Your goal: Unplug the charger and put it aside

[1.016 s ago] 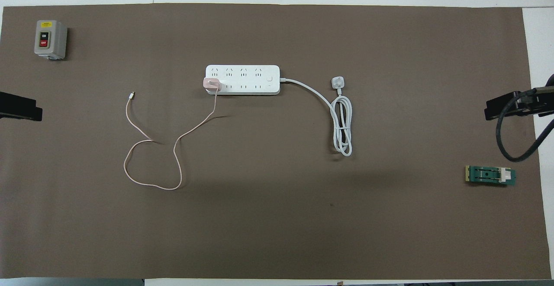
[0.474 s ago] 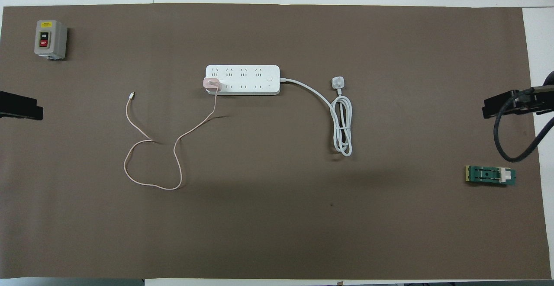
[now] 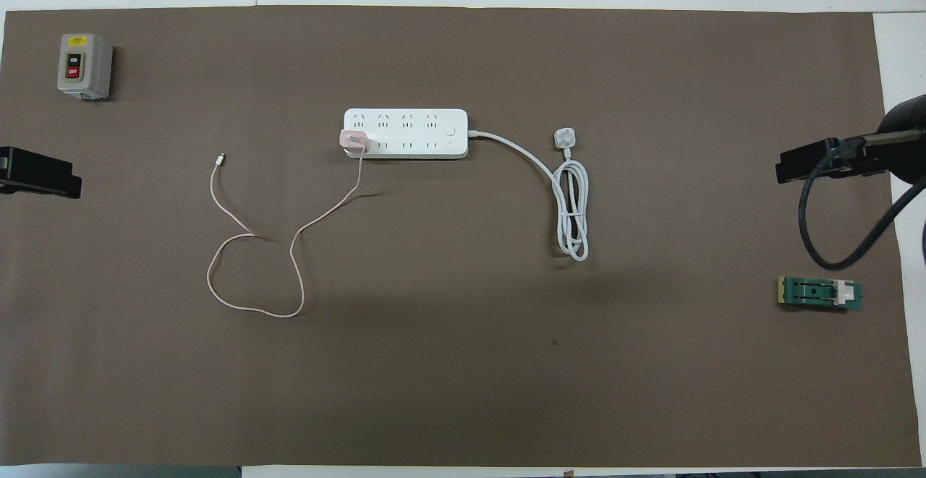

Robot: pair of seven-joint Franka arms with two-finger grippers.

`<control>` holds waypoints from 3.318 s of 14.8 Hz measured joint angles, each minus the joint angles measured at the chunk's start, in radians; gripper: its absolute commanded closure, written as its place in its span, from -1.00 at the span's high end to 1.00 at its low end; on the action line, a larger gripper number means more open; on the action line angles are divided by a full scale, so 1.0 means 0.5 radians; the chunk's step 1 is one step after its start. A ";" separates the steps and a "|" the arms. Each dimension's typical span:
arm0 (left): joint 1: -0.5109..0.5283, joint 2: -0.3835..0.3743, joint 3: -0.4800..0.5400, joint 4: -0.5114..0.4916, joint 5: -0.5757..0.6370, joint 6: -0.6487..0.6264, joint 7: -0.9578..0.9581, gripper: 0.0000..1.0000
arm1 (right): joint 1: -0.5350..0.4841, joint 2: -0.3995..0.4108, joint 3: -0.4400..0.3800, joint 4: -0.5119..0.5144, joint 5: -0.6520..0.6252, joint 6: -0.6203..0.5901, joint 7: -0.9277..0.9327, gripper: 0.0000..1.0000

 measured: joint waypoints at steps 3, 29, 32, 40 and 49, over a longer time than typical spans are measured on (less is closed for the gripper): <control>-0.004 0.000 -0.015 0.006 0.000 -0.004 -0.012 1.00 | 0.000 0.049 0.102 -0.023 0.002 0.079 0.134 1.00; -0.400 0.860 -0.039 0.048 -0.088 0.697 -3.529 1.00 | 0.222 0.935 0.719 -0.200 0.709 1.890 3.283 1.00; -0.401 0.918 -0.037 0.051 -0.088 0.735 -3.547 1.00 | 0.294 1.175 0.720 -0.166 0.708 2.206 3.470 1.00; -0.449 1.093 -0.038 0.090 -0.088 1.017 -3.792 1.00 | 0.156 1.334 0.735 -0.071 0.776 1.835 3.432 1.00; -0.663 1.274 -0.036 0.243 -0.088 1.058 -4.004 1.00 | 0.080 1.351 0.746 0.216 0.744 1.226 3.143 1.00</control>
